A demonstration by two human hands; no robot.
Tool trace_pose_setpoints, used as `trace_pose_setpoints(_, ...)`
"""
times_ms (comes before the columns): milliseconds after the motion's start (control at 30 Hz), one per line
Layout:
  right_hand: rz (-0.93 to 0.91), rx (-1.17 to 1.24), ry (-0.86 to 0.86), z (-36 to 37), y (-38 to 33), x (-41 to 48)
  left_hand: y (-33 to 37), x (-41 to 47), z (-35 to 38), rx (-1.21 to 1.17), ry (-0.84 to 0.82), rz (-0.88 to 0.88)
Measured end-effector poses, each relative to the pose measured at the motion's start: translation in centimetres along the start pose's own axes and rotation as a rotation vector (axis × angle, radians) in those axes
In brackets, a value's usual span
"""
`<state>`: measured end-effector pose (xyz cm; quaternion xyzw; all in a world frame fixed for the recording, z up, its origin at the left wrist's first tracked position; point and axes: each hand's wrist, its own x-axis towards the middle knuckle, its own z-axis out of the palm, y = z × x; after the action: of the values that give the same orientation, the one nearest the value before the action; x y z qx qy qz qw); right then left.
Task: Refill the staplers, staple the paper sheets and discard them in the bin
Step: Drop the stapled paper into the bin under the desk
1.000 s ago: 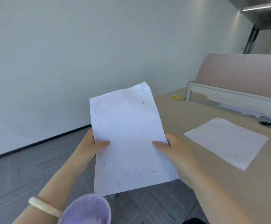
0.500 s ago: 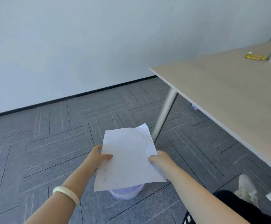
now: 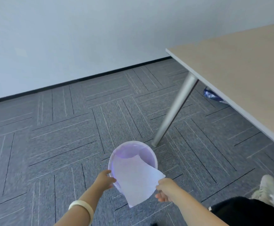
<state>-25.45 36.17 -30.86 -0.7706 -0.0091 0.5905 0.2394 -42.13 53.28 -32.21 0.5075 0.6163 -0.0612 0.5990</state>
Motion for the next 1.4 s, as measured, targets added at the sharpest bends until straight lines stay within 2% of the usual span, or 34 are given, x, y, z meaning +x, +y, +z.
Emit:
trace_pose_setpoints(100, -0.02, 0.071, -0.008, -0.8, -0.8, 0.0, 0.5, 0.3, 0.4, -0.004, 0.015, 0.019)
trace_pose_setpoints(300, -0.183, 0.263, 0.013, -2.5, -3.3, -1.0, 2.8, 0.1, 1.2, -0.048, -0.037, 0.117)
trace_pose_setpoints(500, -0.277, 0.31, 0.002, -3.2, -4.5, -3.5, 5.4, -2.3, 2.5, -0.013, -0.134, 0.218)
trace_pose_setpoints(633, -0.338, 0.34, 0.013, -3.7, -5.2, -5.5, 7.6, -4.3, 2.6, -0.025, -0.14, 0.304)
trace_pose_setpoints(767, -0.461, 0.38, 0.026, -4.9, -5.9, -8.5, 10.5, -7.6, 3.0, -0.06, -0.155, 0.456)
trace_pose_setpoints(1000, -0.773, 0.473, 0.104, -9.8, -6.2, -17.4, 17.5, -18.1, 6.5, -0.187, -0.231, 0.882)
trace_pose_setpoints(1200, -1.009, 0.516, 0.265, -15.8, -2.9, -26.6, 21.5, -27.7, 12.0, -0.225, -0.356, 1.16)
trace_pose_setpoints(1333, -1.119, 0.531, 0.404, -20.4, 1.6, -31.8, 22.7, -33.1, 17.4, -0.192, -0.496, 1.264)
trace_pose_setpoints(1400, -1.117, 0.528, 0.501, -22.9, 4.4, -33.7, 22.9, -35.1, 20.5, -0.152, -0.553, 1.291)
